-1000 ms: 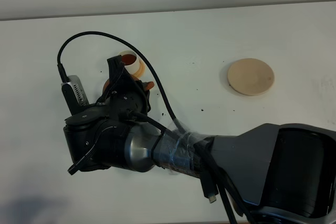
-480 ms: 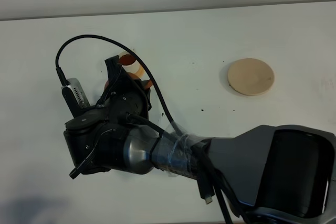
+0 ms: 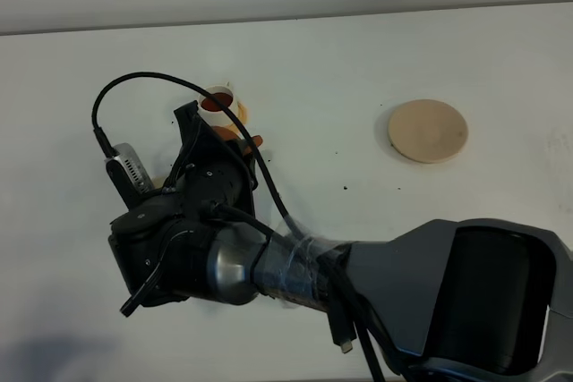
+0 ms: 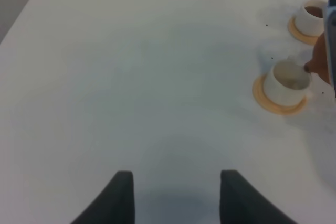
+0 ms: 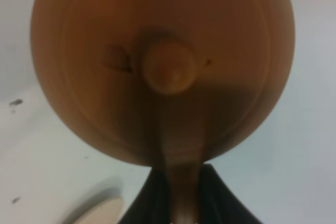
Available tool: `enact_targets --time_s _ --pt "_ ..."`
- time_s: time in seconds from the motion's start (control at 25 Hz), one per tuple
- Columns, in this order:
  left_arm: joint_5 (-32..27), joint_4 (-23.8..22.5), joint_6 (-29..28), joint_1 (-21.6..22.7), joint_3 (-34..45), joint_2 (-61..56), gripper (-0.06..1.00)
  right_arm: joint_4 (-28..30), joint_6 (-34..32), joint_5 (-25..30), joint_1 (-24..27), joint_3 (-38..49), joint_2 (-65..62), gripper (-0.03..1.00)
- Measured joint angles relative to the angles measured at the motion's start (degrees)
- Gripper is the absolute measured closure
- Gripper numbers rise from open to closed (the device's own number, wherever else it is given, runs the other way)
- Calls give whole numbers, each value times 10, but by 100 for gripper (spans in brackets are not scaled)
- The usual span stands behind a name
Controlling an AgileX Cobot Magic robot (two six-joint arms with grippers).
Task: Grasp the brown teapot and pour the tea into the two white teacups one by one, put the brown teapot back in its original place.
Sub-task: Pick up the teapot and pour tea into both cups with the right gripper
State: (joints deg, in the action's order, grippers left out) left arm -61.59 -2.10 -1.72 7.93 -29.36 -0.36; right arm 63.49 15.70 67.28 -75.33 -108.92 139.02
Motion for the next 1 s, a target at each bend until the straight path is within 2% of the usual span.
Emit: enact_targets --time_s 1.0 --pt "0 0 0 0 0 0 56 74 30 1 -13 0 4 88"
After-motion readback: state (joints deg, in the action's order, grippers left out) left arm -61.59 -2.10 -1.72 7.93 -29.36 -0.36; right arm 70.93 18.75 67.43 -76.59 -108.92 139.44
